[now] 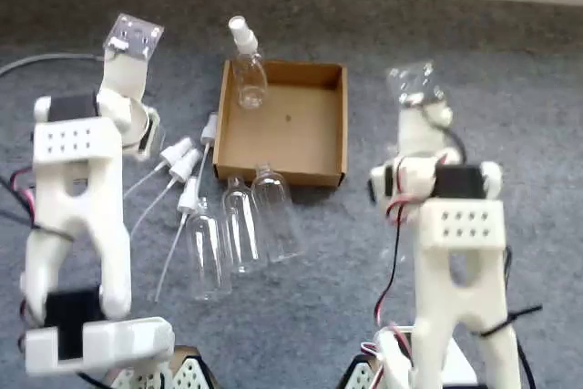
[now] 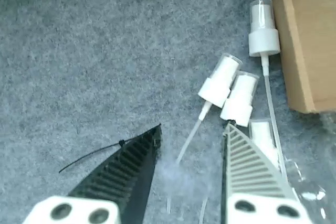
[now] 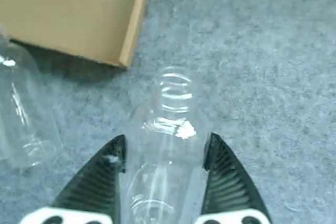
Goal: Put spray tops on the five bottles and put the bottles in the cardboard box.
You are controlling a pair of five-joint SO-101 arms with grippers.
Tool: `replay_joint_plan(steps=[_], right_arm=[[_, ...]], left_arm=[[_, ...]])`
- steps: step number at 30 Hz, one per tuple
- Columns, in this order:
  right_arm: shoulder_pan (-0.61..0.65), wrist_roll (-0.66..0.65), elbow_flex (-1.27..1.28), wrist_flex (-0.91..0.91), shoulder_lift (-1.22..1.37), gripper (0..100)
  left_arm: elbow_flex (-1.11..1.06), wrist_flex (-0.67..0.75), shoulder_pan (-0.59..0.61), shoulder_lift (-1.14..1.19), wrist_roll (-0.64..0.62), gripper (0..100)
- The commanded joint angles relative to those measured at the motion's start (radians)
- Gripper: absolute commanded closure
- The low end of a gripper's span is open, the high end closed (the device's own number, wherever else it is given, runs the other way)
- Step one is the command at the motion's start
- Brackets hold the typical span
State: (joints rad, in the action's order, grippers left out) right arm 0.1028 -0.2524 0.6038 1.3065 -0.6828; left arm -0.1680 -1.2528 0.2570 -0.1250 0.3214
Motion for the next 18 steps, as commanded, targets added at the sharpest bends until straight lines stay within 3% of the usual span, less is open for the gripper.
replay_joint_plan(steps=[1,10,18], right_arm=[[0.082,0.021,0.133,-0.056,-0.209,99.5],[0.159,0.058,0.222,-0.062,-0.414,99.5],[0.163,0.06,0.223,-0.035,-0.421,99.5]], left_arm=[[0.305,-0.043,-0.033,0.259,0.051,82],[0.524,-0.086,-0.131,0.585,0.055,82],[0.539,-0.075,-0.099,0.687,0.064,82]])
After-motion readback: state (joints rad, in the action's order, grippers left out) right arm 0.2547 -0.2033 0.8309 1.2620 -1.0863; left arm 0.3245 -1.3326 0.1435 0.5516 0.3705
